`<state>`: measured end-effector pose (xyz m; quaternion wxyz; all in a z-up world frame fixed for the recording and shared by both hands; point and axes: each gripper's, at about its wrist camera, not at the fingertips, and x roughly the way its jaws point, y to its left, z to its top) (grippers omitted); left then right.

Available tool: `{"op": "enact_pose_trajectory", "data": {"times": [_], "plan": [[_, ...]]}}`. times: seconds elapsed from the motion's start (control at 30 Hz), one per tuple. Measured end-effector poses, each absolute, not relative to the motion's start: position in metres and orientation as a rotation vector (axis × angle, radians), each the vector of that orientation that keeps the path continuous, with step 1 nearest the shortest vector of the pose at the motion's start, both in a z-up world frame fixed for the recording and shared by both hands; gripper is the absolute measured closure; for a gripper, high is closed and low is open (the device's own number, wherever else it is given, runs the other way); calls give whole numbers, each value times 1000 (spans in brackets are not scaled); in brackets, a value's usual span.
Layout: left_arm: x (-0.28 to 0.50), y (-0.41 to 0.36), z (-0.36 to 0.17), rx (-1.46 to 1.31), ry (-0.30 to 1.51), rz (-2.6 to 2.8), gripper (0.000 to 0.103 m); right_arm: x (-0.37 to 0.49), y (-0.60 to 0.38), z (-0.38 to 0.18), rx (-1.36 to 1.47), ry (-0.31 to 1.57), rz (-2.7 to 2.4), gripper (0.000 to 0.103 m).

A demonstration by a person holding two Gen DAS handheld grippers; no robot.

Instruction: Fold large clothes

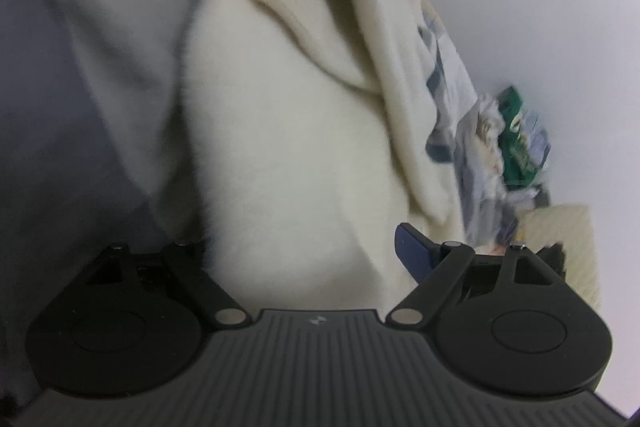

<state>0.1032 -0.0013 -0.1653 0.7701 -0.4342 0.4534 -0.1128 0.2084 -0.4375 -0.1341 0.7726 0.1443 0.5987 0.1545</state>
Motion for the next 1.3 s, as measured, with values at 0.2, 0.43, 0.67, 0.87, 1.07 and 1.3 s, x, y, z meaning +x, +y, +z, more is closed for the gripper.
{"op": "enact_pose_trajectory", "data": {"times": [0.2,0.43,0.67,0.87,1.07,1.3], "plan": [[92,-2,-163,-933,934,-195,66,200,-437,-106,344,1151,370,82],[57,27,-133,-1121,720,-248,89,176,-486,-59,656,952,471,85],[18,47,-89,-1201,551,-362,89,141,-499,-8,792,827,580,86],[-15,56,-67,-1276,467,-430,90,102,-534,41,844,699,686,92],[-56,60,-47,-1242,449,-489,90,82,-544,49,804,684,690,92],[-91,67,-23,-1232,383,-576,90,60,-562,59,856,611,695,92]]}}
